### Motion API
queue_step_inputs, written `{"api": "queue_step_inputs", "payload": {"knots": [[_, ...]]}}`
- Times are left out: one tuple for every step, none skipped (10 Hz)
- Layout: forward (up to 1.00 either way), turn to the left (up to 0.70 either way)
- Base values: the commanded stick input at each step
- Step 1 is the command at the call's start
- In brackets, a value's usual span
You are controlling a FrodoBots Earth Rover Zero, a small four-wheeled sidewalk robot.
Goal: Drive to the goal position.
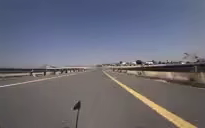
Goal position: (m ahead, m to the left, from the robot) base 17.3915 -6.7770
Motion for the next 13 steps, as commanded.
{"api": "queue_step_inputs", "payload": {"knots": [[1.0,0.0],[1.0,0.0],[1.0,0.0],[1.0,0.0],[1.0,0.0],[1.0,0.0],[1.0,0.0],[1.0,0.0],[1.0,0.0],[1.0,0.0],[1.0,0.0],[1.0,0.0],[1.0,0.0]]}}
